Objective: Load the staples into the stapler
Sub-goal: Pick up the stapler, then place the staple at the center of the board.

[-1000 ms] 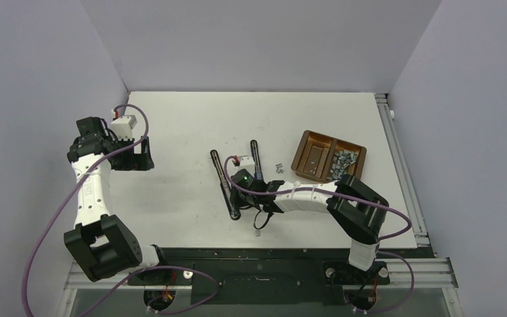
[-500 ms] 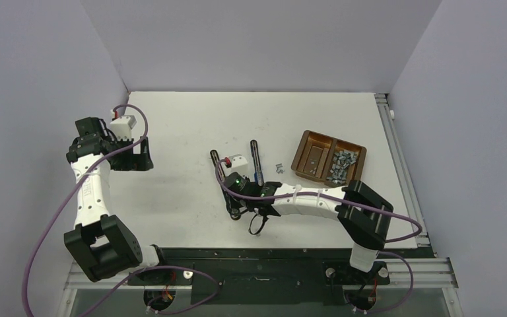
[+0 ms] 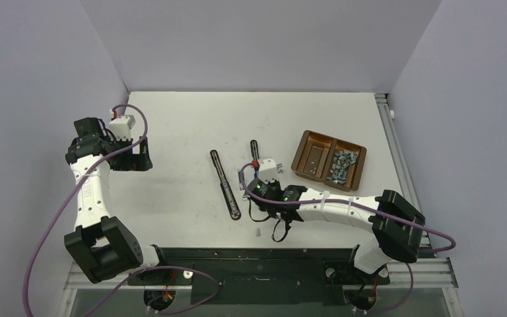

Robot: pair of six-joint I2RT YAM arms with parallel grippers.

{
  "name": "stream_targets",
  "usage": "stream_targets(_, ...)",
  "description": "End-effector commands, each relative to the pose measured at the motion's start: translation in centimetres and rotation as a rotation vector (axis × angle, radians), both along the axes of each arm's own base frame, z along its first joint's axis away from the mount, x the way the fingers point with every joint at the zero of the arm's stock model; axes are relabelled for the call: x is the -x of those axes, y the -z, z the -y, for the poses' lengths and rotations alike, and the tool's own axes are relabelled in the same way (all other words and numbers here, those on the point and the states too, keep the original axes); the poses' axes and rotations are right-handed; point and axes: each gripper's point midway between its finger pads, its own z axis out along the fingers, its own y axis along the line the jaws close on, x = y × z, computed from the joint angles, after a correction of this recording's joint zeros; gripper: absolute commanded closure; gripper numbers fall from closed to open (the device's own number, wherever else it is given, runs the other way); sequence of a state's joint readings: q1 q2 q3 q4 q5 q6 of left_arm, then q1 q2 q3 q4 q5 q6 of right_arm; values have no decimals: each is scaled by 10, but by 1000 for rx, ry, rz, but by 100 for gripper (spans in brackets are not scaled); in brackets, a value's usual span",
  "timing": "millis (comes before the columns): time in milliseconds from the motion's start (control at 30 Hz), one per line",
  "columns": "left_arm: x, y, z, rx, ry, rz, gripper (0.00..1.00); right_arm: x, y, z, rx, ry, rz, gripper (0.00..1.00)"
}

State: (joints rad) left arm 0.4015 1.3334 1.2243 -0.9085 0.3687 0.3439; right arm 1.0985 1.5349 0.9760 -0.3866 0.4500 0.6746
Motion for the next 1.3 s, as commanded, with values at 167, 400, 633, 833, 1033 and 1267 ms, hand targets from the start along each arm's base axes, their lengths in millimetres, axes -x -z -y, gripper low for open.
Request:
stream_targets(167,-6,-23,-1,-12,8,71,4,-8,5,91,211,301,85,91)
stream_targets(400,-7,-23,-2,-12,8,71,4,-5,36,100,268,345,63,91)
stream_targets(633,-6,-24,-2,-18,6,71,4,-4,55,101,368,358,65,91)
stream_targets(833,-7,-25,-2,-14,9,74,4,0,61,95,409,343,68,91)
stream_targets(1033,-7,-26,-2,-15,8,75,4,5,69,85,384,321,32,83)
stream_targets(1267,-7,-27,-1,-12,9,80,4,1,62,70,366,288,27,78)
